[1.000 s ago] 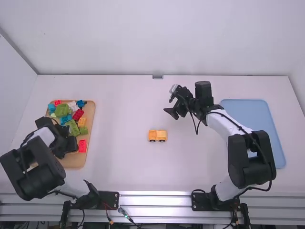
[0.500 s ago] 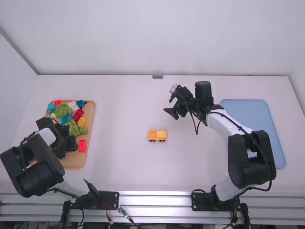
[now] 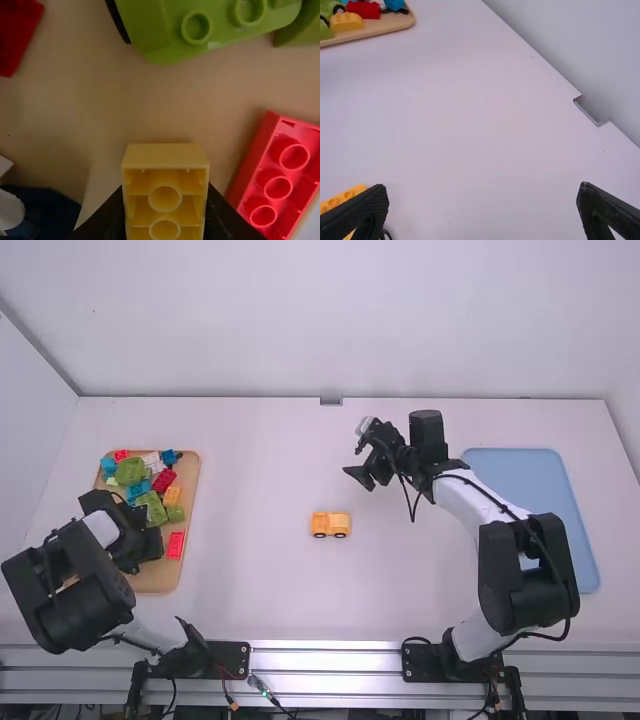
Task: Assemble lego blocks to make yellow taxi
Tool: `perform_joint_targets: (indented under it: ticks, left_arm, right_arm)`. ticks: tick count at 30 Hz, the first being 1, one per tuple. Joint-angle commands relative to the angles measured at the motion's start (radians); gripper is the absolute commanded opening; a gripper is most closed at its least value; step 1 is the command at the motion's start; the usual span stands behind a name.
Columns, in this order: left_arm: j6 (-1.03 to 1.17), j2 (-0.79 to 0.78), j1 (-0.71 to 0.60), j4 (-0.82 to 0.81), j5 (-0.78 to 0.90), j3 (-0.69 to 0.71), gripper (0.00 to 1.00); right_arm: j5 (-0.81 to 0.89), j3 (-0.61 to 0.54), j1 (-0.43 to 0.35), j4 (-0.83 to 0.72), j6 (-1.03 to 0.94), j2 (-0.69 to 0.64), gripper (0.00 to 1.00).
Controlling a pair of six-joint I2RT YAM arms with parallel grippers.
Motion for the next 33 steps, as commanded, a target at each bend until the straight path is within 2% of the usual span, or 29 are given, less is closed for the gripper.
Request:
perform_joint_targets:
  ticks: [1, 5, 9, 14, 16, 19, 22, 27, 33]
  left_arm:
    - [-0.010, 0.008, 0.003, 0.003, 0.021, -0.007, 0.27]
    - [-0.021, -0.008, -0.002, 0.013, 0.050, -0.003, 0.15]
    - [-0.020, -0.068, -0.001, -0.019, 0.108, 0.024, 0.22]
    - [0.034, -0.237, -0.012, -0.014, 0.329, 0.023, 0.15]
    - [0.105, -0.320, -0.028, 0.014, 0.489, 0.008, 0.12]
    - [0.186, -0.410, -0.069, 0.068, 0.655, -0.021, 0.15]
    - [0.200, -0.460, -0.135, 0.171, 0.820, -0.055, 0.18]
    - [0.199, -0.452, -0.319, 0.472, 1.077, -0.130, 0.18]
    - [0.043, -0.343, -0.581, 0.840, 1.073, -0.144, 0.15]
  right_arm:
    - [-0.010, 0.023, 0.002, 0.003, 0.021, 0.000, 0.99]
    - [-0.011, 0.023, 0.002, 0.038, 0.096, 0.000, 0.99]
    - [-0.016, 0.023, 0.003, 0.095, 0.184, 0.000, 0.99]
    - [-0.172, 0.023, 0.003, 0.166, 0.219, 0.000, 0.99]
    - [-0.255, 0.023, 0.002, 0.196, 0.222, 0.000, 0.99]
    - [-0.322, 0.023, 0.002, 0.253, 0.294, 0.001, 0.99]
    - [-0.420, 0.023, 0.003, 0.320, 0.357, 0.005, 0.99]
    - [-0.580, 0.023, 0.003, 0.463, 0.463, 0.032, 0.99]
    - [-0.774, 0.023, 0.006, 0.516, 0.485, 0.035, 0.99]
